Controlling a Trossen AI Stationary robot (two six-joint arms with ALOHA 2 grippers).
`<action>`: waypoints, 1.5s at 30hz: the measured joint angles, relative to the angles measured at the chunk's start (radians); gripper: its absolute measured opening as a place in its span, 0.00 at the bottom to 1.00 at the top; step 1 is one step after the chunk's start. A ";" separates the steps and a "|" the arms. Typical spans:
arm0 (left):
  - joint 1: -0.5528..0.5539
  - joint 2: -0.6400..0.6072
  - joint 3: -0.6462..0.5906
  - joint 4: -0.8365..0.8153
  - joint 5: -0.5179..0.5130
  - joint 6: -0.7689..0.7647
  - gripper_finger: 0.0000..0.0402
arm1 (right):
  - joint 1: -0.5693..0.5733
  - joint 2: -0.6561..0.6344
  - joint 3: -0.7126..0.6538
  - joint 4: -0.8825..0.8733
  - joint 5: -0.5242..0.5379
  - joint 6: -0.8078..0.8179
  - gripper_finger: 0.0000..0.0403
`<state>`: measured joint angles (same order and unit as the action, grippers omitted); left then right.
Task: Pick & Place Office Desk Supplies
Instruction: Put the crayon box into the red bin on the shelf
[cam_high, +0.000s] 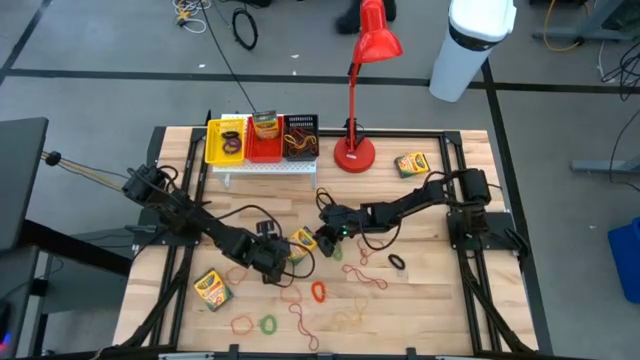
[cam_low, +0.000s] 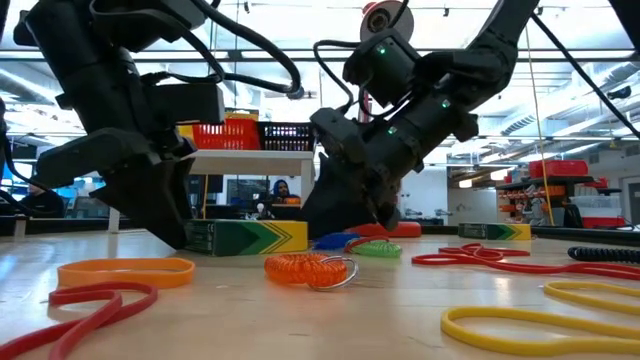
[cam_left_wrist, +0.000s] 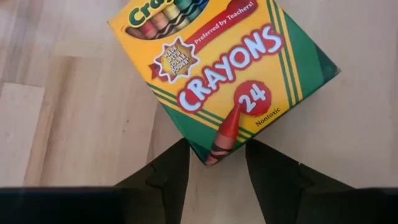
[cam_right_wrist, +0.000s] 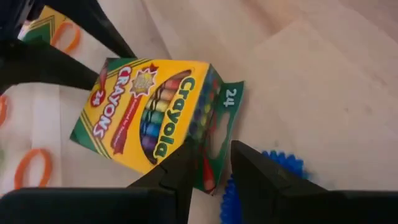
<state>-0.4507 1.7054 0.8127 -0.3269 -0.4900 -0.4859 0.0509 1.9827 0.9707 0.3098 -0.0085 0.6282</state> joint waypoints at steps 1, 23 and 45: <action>0.000 0.000 0.000 0.004 0.000 0.001 0.41 | 0.000 0.000 0.000 -0.006 0.000 -0.002 0.29; -0.002 0.000 0.000 0.009 0.001 0.006 0.41 | 0.000 -0.159 -0.003 -0.290 0.093 -0.039 0.29; -0.002 -0.002 0.000 0.016 0.001 0.012 0.41 | 0.001 -0.010 -0.002 -0.068 -0.078 0.005 0.28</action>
<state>-0.4522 1.7038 0.8131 -0.3107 -0.4893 -0.4736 0.0517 1.9728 0.9688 0.2417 -0.0864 0.6334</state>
